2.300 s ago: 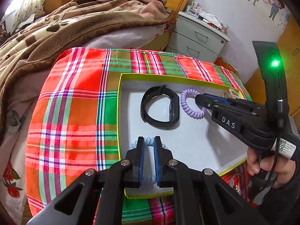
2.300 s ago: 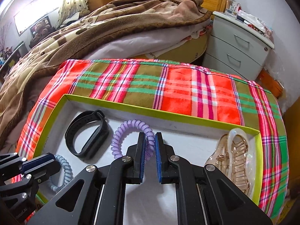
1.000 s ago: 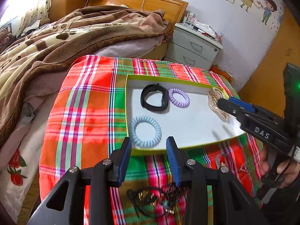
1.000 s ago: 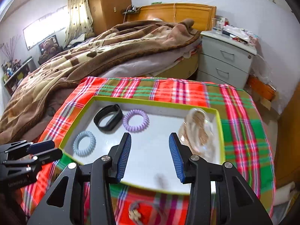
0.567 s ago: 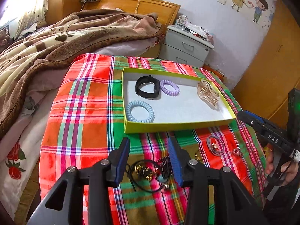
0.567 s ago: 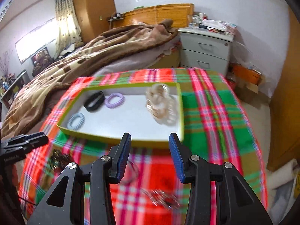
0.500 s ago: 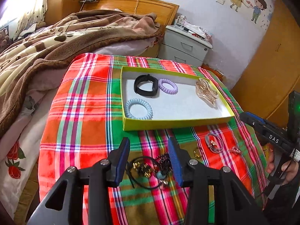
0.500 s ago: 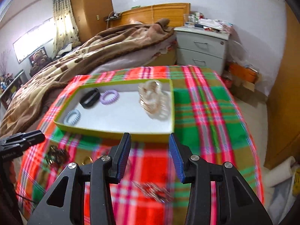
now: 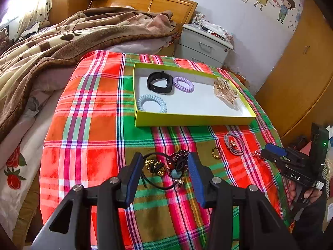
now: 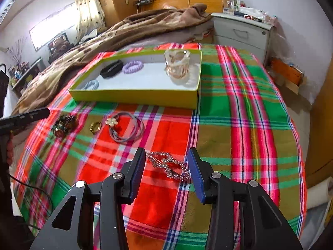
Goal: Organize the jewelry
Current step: 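Move the right tool to the silver rhinestone clip while the left tool nears the gold earrings, then grasp the dark red beaded bracelet with the left tool while the right tool lowers onto the rhinestone clip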
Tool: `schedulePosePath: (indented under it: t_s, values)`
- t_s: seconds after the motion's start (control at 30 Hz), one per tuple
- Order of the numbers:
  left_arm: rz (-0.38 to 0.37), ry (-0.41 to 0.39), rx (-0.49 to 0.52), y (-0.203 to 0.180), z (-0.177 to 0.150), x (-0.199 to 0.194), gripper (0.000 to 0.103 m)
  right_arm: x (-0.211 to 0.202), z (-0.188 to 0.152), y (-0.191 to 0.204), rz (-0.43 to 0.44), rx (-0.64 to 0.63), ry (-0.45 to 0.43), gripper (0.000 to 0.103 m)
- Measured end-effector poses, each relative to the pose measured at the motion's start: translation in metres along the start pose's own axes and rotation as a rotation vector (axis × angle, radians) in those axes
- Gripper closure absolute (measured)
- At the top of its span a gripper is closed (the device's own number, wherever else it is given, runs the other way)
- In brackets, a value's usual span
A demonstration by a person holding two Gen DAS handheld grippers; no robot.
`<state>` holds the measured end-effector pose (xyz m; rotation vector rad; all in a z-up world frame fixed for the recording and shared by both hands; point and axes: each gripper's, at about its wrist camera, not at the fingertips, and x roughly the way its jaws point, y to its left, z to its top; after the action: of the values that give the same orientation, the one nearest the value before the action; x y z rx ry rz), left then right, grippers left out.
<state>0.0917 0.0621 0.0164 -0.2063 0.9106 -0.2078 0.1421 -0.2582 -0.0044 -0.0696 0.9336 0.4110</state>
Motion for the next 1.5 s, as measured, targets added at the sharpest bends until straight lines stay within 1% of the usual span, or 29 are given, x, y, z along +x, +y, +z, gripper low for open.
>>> schedulePosePath:
  t_s: [0.1, 0.33, 0.57, 0.63, 0.83, 0.97, 1.13, 1.3, 1.4, 1.5]
  values:
    - [0.006, 0.003, -0.001, 0.000, -0.002, -0.001, 0.056, 0.001, -0.004, 0.000, 0.012, -0.013, 0.002, 0.060]
    - [0.037, 0.012, -0.009, 0.003, -0.008, -0.005, 0.056, 0.003, -0.010, 0.010, -0.033, -0.093, 0.007, 0.059]
    - [0.062, 0.016, -0.015, 0.004, -0.010, -0.007, 0.056, -0.001, -0.015, 0.012, -0.046, -0.091, 0.000, 0.059]
    - [0.067, 0.016, -0.014, 0.004, -0.010, -0.008, 0.056, -0.003, -0.017, 0.013, -0.064, -0.095, -0.003, 0.064]
    - [0.071, 0.020, 0.013, -0.002, -0.010, -0.007, 0.056, -0.010, -0.020, 0.011, -0.074, -0.058, -0.027, 0.065]
    - [0.081, 0.028, 0.076, -0.015, -0.009, -0.003, 0.056, -0.016, -0.020, 0.007, -0.066, -0.003, -0.050, 0.065]
    - [0.078, 0.024, 0.205, -0.042, -0.004, 0.006, 0.056, -0.020, -0.021, 0.006, -0.048, 0.053, -0.064, 0.065]
    - [0.120, 0.045, 0.313, -0.062, -0.002, 0.021, 0.056, -0.023, -0.021, 0.007, -0.041, 0.068, -0.072, 0.065]
    - [0.091, 0.071, 0.305, -0.062, 0.000, 0.030, 0.056, -0.022, -0.021, 0.009, -0.035, 0.071, -0.071, 0.065]
    - [0.111, 0.078, 0.315, -0.064, 0.000, 0.037, 0.056, -0.021, -0.020, 0.011, -0.031, 0.069, -0.074, 0.065]
